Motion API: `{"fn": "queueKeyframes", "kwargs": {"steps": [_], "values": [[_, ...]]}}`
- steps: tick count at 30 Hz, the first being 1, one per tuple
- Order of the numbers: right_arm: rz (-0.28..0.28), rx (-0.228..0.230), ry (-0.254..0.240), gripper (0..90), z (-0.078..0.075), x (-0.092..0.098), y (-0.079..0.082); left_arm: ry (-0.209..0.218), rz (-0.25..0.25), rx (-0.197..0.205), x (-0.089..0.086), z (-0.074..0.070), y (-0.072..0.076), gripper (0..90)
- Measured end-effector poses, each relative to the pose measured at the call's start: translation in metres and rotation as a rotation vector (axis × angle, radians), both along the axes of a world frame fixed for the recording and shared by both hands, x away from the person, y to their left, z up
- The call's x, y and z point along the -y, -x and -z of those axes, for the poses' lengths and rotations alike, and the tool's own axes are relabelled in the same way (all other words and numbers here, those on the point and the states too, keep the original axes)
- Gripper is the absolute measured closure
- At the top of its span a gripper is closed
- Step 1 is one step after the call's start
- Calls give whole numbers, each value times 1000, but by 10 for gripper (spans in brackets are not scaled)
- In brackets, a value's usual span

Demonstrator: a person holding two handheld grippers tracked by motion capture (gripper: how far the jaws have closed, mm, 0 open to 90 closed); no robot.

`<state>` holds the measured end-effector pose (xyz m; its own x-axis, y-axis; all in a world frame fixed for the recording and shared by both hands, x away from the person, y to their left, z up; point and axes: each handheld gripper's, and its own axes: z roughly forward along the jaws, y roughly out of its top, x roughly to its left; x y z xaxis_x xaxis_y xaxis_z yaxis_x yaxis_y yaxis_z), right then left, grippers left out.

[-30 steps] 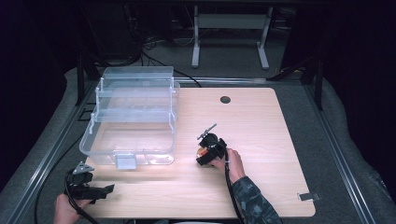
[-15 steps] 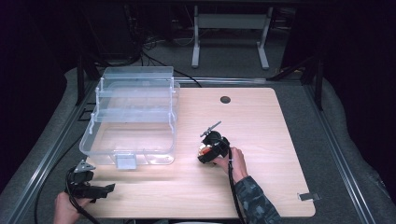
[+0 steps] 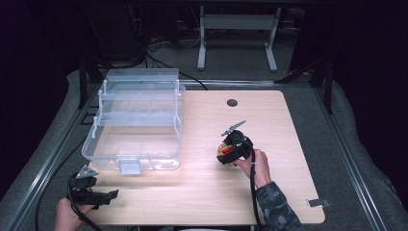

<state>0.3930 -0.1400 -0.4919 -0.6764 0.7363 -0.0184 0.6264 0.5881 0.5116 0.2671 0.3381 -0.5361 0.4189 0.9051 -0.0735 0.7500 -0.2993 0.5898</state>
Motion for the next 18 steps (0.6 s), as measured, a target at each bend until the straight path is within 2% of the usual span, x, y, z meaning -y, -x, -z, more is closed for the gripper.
{"fn": "queueKeyframes", "kwargs": {"steps": [4,7,10,12,13,18], "values": [[8,11,-36,201,-3,13,1,0,6,6,1,-3,0,2],[24,16,-26,202,-5,21,2,-3,4,6,2,-4,-1,2],[60,23,-16,202,-11,38,2,0,14,4,4,-3,-3,2],[65,20,-26,202,-12,42,2,0,14,3,5,-3,-3,2],[80,23,-8,202,-13,46,2,0,18,4,6,-3,-3,2],[143,33,10,202,-18,76,0,-13,20,-7,7,-4,-3,2]]}}
